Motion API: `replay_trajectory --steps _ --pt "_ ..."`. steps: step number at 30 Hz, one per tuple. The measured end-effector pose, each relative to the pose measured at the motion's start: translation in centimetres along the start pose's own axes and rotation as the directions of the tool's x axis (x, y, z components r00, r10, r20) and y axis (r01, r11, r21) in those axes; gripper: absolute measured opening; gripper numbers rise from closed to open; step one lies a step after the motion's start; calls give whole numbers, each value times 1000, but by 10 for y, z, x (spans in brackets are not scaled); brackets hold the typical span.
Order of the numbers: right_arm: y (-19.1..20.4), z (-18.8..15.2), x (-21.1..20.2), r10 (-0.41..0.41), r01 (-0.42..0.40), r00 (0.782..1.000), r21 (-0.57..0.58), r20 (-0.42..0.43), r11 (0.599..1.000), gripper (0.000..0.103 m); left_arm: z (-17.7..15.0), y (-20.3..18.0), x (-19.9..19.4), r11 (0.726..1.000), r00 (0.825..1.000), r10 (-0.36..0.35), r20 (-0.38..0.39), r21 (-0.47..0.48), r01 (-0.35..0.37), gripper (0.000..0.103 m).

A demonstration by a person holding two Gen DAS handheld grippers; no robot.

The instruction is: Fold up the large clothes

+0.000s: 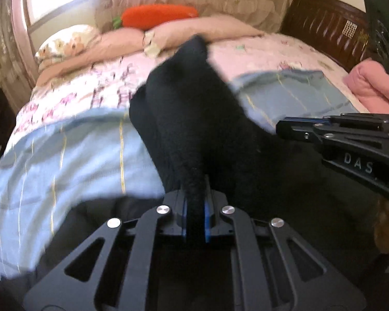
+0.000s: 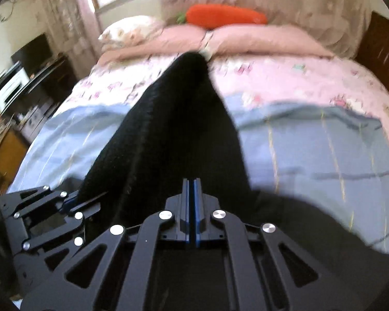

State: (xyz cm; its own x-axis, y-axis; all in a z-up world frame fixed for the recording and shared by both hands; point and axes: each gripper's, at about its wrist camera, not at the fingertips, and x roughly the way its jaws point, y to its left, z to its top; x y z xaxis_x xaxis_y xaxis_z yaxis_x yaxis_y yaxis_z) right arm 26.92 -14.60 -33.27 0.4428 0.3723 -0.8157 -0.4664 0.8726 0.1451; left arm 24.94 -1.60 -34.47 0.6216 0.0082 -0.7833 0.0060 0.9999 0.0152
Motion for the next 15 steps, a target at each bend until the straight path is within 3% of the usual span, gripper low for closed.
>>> replay_trajectory --steps 1,2,3,5,7,11,14,15 --pt "-2 -3 7 -10 10 999 -7 -37 1000 31 -7 -1 -2 1000 1000 8 -14 1 -8 9" --pt "-4 -4 14 -20 19 998 -11 -58 1000 73 -15 -4 -4 1000 999 21 -25 10 -21 9" --pt "-7 -3 14 -41 40 998 -6 -53 999 95 -20 -6 -7 1000 999 22 -29 14 -21 9" --pt "-16 6 7 -54 53 998 42 29 998 96 -30 -8 -6 1000 999 18 -33 16 -18 9" --pt "-21 13 11 -46 41 997 85 54 996 102 -43 -7 -6 1000 999 10 -36 9 -10 9" --pt "-41 47 75 -47 69 993 206 -112 976 102 -58 2 -2 1000 1000 -19 -3 -16 19 10" --pt "-71 45 105 17 47 989 410 -150 911 102 -57 13 -1 995 997 -72 3 -69 72 11" --pt "-81 42 123 74 27 979 486 -188 873 102 -57 14 -1 994 997 -81 3 -73 81 12"
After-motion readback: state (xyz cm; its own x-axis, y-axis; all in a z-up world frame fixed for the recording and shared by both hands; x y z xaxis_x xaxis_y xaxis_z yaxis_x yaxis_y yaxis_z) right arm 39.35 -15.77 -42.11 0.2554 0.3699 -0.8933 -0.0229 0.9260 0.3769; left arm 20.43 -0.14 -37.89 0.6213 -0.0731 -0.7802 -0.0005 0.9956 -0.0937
